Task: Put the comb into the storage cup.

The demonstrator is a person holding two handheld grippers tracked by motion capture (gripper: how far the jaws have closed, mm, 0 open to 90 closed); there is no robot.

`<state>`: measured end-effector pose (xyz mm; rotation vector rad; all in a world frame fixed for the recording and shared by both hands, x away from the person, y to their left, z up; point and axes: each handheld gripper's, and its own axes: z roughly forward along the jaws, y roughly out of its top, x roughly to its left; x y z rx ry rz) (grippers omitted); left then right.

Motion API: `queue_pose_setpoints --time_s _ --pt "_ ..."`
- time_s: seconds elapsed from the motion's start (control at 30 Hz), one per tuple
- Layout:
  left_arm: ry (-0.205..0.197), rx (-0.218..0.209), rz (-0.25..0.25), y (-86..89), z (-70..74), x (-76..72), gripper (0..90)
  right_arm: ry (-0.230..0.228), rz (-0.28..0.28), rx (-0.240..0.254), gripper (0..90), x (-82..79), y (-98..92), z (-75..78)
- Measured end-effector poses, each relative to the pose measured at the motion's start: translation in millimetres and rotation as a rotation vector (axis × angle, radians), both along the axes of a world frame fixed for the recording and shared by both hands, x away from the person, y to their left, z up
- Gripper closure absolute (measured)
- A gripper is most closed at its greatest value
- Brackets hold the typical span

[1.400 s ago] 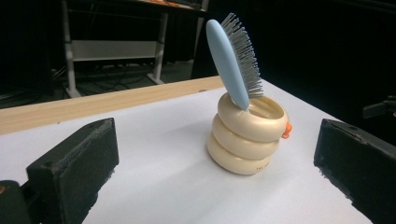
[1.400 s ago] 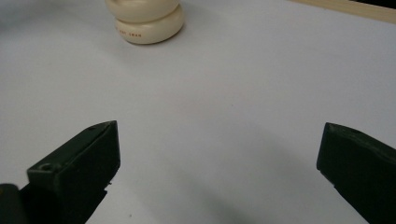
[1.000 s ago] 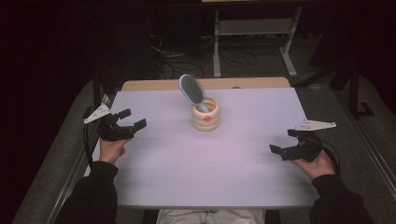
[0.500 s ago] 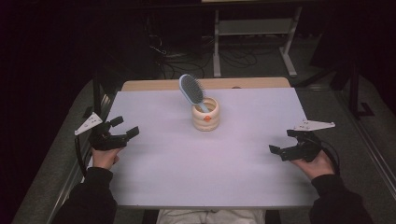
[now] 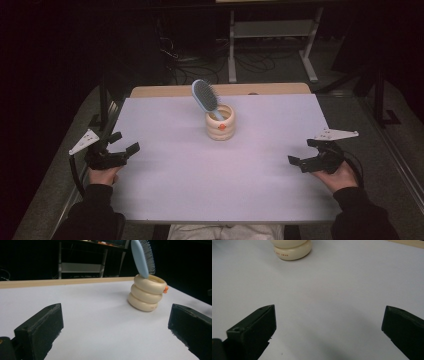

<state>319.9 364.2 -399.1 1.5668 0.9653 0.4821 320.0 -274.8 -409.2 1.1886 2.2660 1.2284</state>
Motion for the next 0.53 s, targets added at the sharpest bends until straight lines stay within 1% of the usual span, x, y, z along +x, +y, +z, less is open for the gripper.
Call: queue_pose_setpoints --time_s 0.07,0.17,0.27,0.37,0.53 --pt "0.015 0.009 -0.005 0.8 -1.8 -2.1 0.0 0.0 0.001 0.0 0.0 0.1 0.1 -0.1" --pt "0.023 0.04 -0.018 0.3 -4.1 -5.3 0.0 0.005 0.001 -0.002 0.0 0.1 0.9 -0.1" --pt "0.023 0.069 -0.027 0.2 -4.4 -8.8 0.0 0.002 0.006 -0.001 0.0 0.1 1.6 0.2" --pt "0.018 0.078 -0.027 1.1 -3.9 -12.8 0.0 -0.001 0.01 0.004 0.0 -0.5 1.8 1.0" --pt "0.021 0.064 -0.021 3.1 -6.4 -14.4 0.0 0.0 0.021 0.014 0.0 -0.2 2.5 0.8"
